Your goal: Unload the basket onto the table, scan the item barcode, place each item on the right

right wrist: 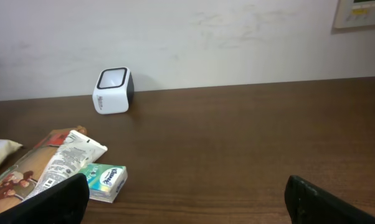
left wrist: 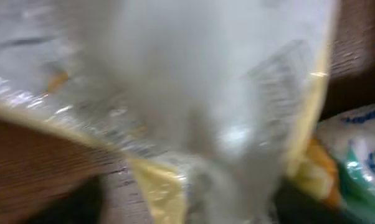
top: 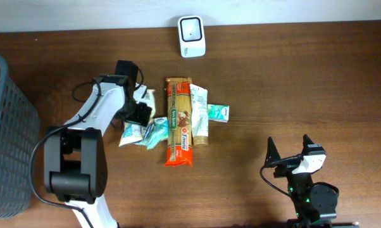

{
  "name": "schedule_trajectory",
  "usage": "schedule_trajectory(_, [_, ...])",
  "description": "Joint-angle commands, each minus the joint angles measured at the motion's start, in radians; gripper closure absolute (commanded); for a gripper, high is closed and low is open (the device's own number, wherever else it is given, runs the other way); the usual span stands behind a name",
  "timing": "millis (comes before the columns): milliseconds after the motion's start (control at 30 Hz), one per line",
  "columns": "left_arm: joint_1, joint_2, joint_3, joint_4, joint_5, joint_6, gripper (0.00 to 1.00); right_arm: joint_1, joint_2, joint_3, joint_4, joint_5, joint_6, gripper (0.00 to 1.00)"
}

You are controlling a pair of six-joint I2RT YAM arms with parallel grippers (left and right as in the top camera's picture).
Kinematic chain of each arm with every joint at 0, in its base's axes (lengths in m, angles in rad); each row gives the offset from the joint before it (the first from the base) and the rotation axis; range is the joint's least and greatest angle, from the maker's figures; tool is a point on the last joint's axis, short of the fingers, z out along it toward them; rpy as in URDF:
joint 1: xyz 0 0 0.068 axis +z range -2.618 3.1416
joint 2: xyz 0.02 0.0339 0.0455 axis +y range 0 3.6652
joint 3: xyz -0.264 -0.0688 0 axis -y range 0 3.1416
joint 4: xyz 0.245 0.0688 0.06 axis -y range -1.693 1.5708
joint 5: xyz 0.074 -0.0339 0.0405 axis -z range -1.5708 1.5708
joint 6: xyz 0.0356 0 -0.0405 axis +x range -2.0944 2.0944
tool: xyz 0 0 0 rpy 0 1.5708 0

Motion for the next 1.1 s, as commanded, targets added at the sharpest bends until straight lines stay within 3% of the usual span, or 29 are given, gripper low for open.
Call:
schedule_trajectory(0, [-0.003, -0.153, 0.046, 0.002, 0.033, 0.001, 0.01, 0.006, -0.005, -0.006, -0.003, -0.006, 0.003, 0.01])
schedule_trajectory(200, [0.002, -0.481, 0.062, 0.071, -0.151, -0.066, 0.01, 0.006, -0.005, -0.006, -0.003, -0.006, 0.003, 0.01])
schedule_trajectory(367, [0.164, -0.666, 0.062, 0.118, -0.17, -0.075, 0.01, 0.006, -0.005, -0.006, -0.003, -0.006, 0.003, 0.01])
schedule_trajectory(500, [0.331, -0.679, 0.062, 0.116, -0.039, -0.109, 0.01, 0.006, -0.005, -0.006, -0.003, -0.006, 0.003, 0.01])
schedule_trajectory(567, [0.366, -0.679, 0.062, 0.123, 0.042, -0.034, 0.01, 0.006, -0.005, -0.006, -0.003, -0.006, 0.003, 0.01])
schedule_trajectory(633, [0.374, -0.679, 0.062, 0.137, 0.042, 0.045, 0.01, 0.006, -0.005, -0.006, -0.003, -0.006, 0.003, 0.01])
schedule_trajectory(1067, [0.374, -0.679, 0.062, 0.129, 0.042, 0.047, 0.01, 0.006, -0.005, -0.006, -0.003, -0.006, 0.003, 0.01])
